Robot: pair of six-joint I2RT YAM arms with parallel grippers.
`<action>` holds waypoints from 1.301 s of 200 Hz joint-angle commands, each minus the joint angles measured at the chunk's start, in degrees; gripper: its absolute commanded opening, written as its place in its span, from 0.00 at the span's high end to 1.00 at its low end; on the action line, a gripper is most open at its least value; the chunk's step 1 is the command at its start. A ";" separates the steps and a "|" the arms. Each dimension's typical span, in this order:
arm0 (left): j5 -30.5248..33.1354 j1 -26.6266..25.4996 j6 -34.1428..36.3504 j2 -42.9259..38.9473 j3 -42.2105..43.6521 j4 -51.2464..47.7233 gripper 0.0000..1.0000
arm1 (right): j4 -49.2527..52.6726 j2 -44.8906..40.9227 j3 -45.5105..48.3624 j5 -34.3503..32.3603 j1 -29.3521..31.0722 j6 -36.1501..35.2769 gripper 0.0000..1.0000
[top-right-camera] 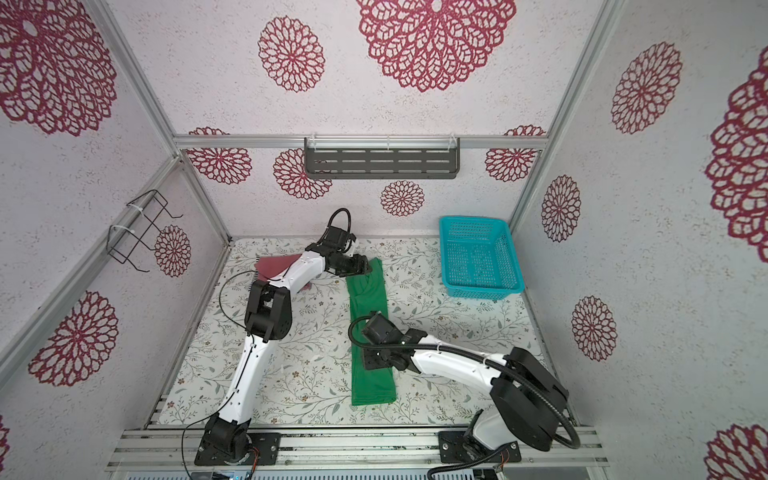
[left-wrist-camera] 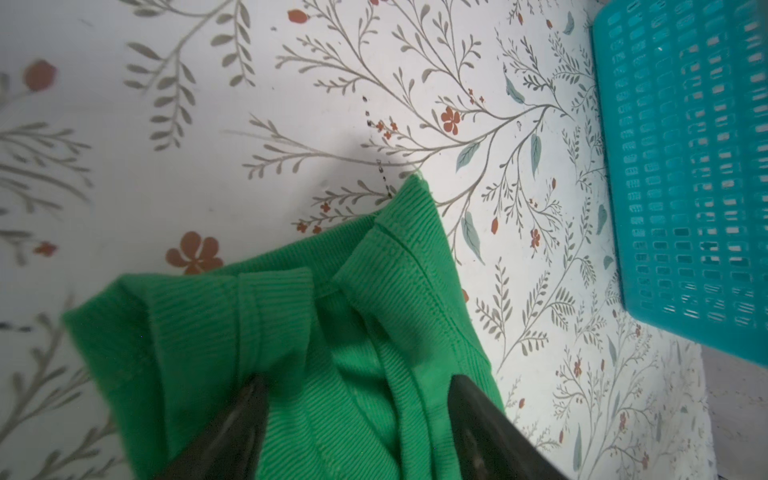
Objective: Fold and stack the tank tops
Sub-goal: 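Release the strip and draw both grippers back toward the robot, then grasp the green strip's near end with both grippers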
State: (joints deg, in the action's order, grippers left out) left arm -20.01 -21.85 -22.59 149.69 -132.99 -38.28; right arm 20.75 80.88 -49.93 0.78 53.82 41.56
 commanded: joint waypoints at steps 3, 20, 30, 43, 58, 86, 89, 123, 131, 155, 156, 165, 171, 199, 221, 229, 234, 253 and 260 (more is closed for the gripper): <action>4.75 0.38 4.33 -8.82 -0.52 -4.67 0.17 | 9.54 -4.97 -0.17 0.22 -2.47 0.08 0.65; 7.70 0.44 5.10 -13.83 2.20 -6.63 0.11 | 11.77 -8.26 2.65 3.81 -6.34 0.27 0.62; 8.98 0.44 5.49 -17.47 5.41 -7.30 0.08 | 12.41 -10.12 4.25 6.23 -8.53 -0.02 0.61; 9.94 0.37 4.75 -23.00 11.48 -7.89 0.07 | 12.98 -11.89 5.55 9.30 -10.65 -0.40 0.58; 10.13 -0.02 1.98 -31.51 23.38 -5.49 0.06 | 12.39 -12.84 7.07 13.84 -12.05 -0.49 0.54; 4.00 -1.75 -6.08 -48.77 48.86 2.80 0.09 | 8.32 -13.38 10.70 20.88 -12.26 1.01 0.48; 3.18 -1.82 -7.26 -50.09 50.98 2.82 0.09 | 8.11 -13.50 11.04 21.22 -12.28 1.11 0.48; -4.05 -6.93 -26.01 -66.41 79.05 12.98 0.14 | 3.01 -15.59 16.83 24.15 -12.70 3.25 0.51; -5.28 -9.06 -31.18 -69.29 84.46 16.51 0.15 | 0.94 -15.83 18.36 25.39 -12.78 4.09 0.52; -7.48 -16.41 -42.39 -74.87 94.56 24.43 0.17 | -1.58 -17.01 21.90 27.54 -12.78 6.14 0.52; -7.49 -16.66 -42.60 -74.97 94.75 24.28 0.17 | -1.63 -17.04 22.03 27.53 -12.73 6.15 0.52; -7.27 -18.57 -44.01 -75.86 95.97 22.90 0.18 | -1.16 -17.78 22.90 27.88 -12.78 6.02 0.52; -7.07 -19.71 -45.20 -76.31 96.92 22.36 0.19 | -0.70 -18.22 23.34 27.87 -12.78 5.86 0.51; -6.97 -24.28 -53.76 -76.99 103.36 29.73 0.22 | -1.56 -19.39 25.68 28.21 -12.78 6.00 0.50; -6.64 -27.00 -58.21 -74.60 106.34 35.07 0.26 | -4.70 -19.34 27.34 29.05 -12.69 7.59 0.51; -6.36 -28.04 -58.45 -73.63 106.44 34.79 0.28 | -5.19 -19.42 27.76 29.49 -12.69 7.90 0.52; -6.27 -28.47 -58.51 -73.07 106.46 34.75 0.29 | -5.31 -19.42 27.93 29.63 -12.69 8.01 0.53; -5.37 -29.68 -60.47 -70.93 107.78 37.33 0.34 | -5.13 -19.70 28.27 29.56 -12.69 7.83 0.56; -5.54 -30.08 -61.42 -69.80 108.43 39.34 0.36 | -5.34 -19.57 28.40 29.59 -12.69 7.79 0.56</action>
State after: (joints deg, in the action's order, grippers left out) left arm -26.70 -50.39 -78.43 76.97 -26.41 -5.45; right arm 17.12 62.28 -21.58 29.08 41.28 48.25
